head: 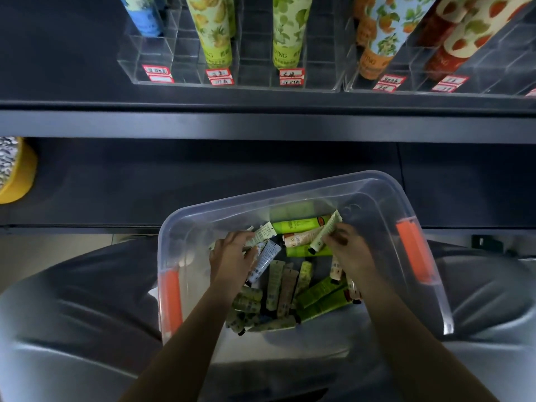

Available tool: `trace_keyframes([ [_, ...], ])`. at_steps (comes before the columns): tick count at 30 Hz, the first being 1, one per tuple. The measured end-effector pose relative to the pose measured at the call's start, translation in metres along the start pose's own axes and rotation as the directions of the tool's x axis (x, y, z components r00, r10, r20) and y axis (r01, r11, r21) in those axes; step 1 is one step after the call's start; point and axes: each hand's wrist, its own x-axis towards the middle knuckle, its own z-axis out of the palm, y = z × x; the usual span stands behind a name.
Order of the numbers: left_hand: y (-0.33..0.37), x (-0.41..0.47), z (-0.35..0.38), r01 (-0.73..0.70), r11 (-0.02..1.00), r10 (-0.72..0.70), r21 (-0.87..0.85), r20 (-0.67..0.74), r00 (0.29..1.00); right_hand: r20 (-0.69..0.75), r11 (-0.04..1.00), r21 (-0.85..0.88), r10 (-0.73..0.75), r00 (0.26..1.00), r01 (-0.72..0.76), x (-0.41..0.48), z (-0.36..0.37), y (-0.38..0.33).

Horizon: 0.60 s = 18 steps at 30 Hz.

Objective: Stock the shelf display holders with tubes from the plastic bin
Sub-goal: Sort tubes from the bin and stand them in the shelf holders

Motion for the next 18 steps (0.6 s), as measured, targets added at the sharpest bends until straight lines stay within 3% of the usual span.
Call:
trace_keyframes([
  [9, -0.004, 0.010, 0.003, -0.006, 1.000, 0.006, -0.003, -0.009, 1.000, -0.016, 0.994, -0.107, 0.033, 0.999, -0.035, 0.009, 0.005, -0.006],
  [14, -0.003, 0.008, 0.000, -0.011, 1.000, 0.011, -0.014, 0.020, 1.000, -0.035, 0.995, -0.071, 0.074, 0.997, -0.077, 0.009, 0.008, -0.008],
  [16, -0.003, 0.005, 0.001, -0.009, 0.997, 0.013, -0.080, 0.058, 0.998, -0.007, 0.996, -0.015, 0.091, 0.996, -0.091, 0.006, 0.006, -0.008],
  [18, 0.000, -0.002, 0.000, 0.041, 0.959, -0.003, -0.282, 0.133, 0.991, 0.005, 0.994, 0.081, 0.073, 0.997, -0.073, -0.002, 0.003, -0.013],
])
